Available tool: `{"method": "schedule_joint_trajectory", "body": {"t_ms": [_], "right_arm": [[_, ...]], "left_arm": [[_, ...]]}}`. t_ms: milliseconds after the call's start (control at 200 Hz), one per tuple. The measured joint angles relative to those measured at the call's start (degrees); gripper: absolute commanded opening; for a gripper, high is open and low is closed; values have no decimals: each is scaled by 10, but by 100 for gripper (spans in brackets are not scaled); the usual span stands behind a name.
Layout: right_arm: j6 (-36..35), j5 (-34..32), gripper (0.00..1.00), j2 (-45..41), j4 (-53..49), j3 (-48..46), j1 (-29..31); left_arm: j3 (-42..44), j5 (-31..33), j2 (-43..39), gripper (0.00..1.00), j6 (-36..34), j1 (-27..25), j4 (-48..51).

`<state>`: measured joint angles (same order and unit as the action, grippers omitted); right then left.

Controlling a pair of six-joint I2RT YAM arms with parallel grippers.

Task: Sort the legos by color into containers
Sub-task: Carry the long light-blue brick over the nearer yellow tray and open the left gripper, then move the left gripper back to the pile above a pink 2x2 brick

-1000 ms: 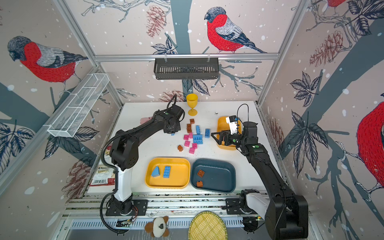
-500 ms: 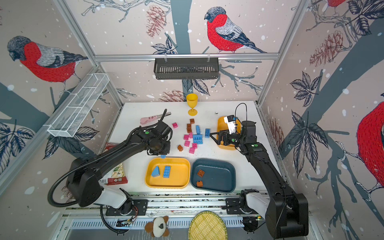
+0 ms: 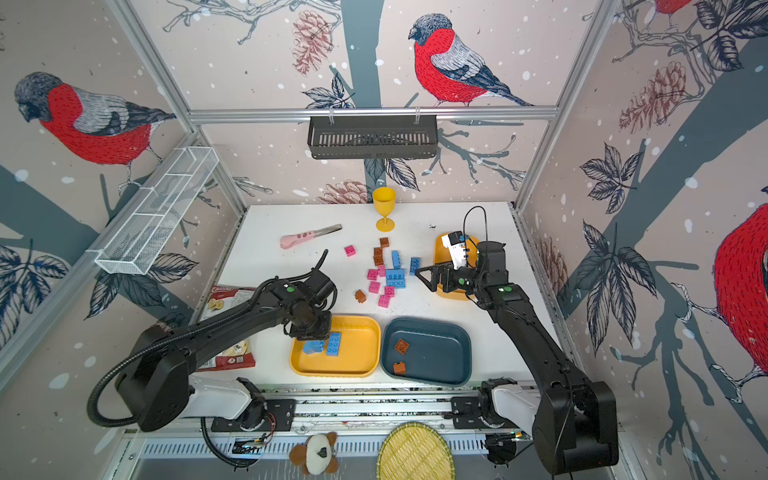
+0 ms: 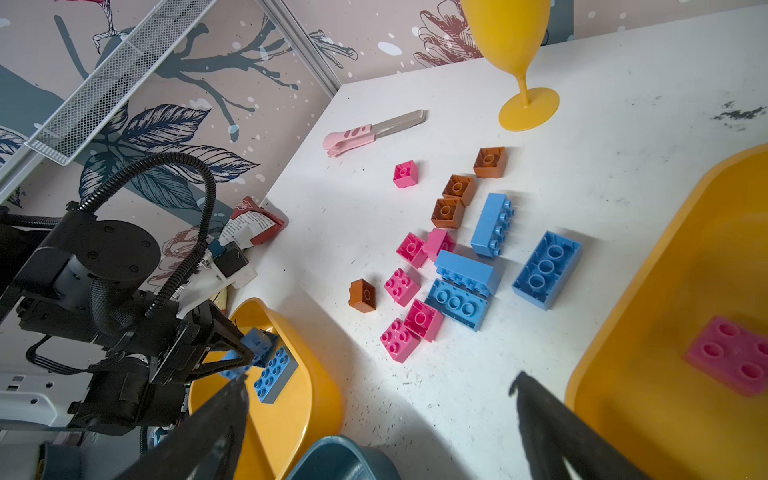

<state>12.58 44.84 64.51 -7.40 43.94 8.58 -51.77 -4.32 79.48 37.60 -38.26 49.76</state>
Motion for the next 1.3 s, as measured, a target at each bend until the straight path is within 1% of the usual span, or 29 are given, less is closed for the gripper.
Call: {"method": "schedule_joint_trajectory", "body": {"t_ms": [100, 220, 455, 590, 775, 896, 1136, 1301], "right_arm": [[-4, -4, 99, -2, -2, 1, 0], [-6, -5, 99, -4, -2, 3, 0], [-6, -8, 99, -4, -3, 11, -4], [-6, -10, 99, -3, -3, 15, -4], [-3, -10, 100, -4, 2, 19, -3], [0, -10, 100, -5, 11, 16, 2], [7, -10, 100, -5, 16, 9, 5], [7, -16, 100, -8, 17, 4, 7]], "left_arm": [[-16, 3, 8, 62, -2, 1, 0], [-50, 8, 18, 64, -16, 12, 3], [-165, 30, 84, 66, -42, 74, -8], [-235, 44, 155, 66, -50, 99, -37], [-303, 59, 247, 67, -50, 127, -75], [-357, 64, 313, 68, -34, 141, -98], [-477, 76, 441, 68, -2, 150, -123], [-535, 84, 508, 68, 9, 151, -120]]}}
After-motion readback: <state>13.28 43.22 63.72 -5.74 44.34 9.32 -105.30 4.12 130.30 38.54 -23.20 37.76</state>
